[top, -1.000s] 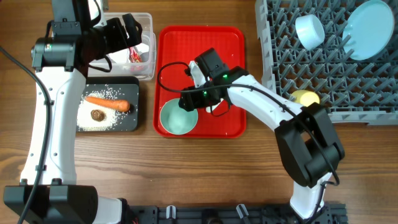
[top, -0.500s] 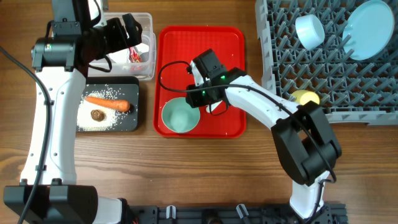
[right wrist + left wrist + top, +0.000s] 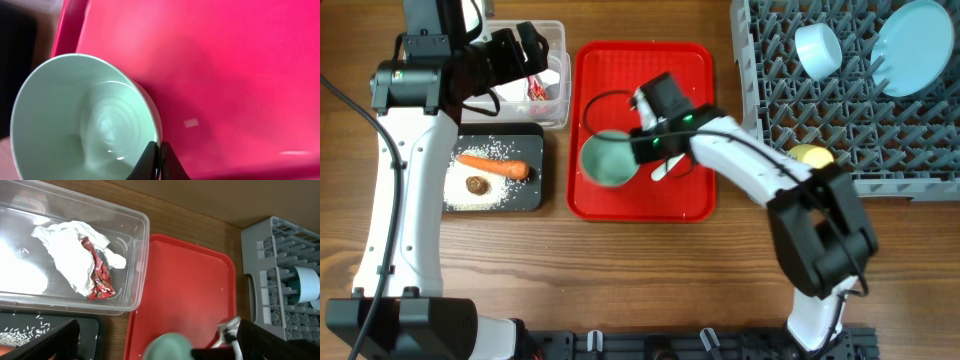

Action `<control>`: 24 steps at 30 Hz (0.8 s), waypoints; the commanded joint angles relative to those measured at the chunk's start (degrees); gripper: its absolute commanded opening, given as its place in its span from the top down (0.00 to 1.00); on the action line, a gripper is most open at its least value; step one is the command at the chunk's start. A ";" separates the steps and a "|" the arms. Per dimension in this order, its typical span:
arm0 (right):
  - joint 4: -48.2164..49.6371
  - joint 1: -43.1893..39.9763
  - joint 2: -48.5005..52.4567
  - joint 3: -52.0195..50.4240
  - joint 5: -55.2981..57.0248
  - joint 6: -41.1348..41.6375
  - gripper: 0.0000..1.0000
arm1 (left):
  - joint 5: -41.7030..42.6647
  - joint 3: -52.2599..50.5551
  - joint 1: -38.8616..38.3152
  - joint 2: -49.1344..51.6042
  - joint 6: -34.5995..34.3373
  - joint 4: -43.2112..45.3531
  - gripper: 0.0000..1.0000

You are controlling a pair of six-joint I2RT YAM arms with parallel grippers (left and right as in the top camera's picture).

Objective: Sort waste into correct bins and load items into the dishwasher rack
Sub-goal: 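Carry the green bowl to the rack and set it down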

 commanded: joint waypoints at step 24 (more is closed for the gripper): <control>-0.07 -33.40 -18.80 4.42 69.48 -13.81 0.96 | -0.11 0.11 0.35 0.33 0.20 0.13 0.00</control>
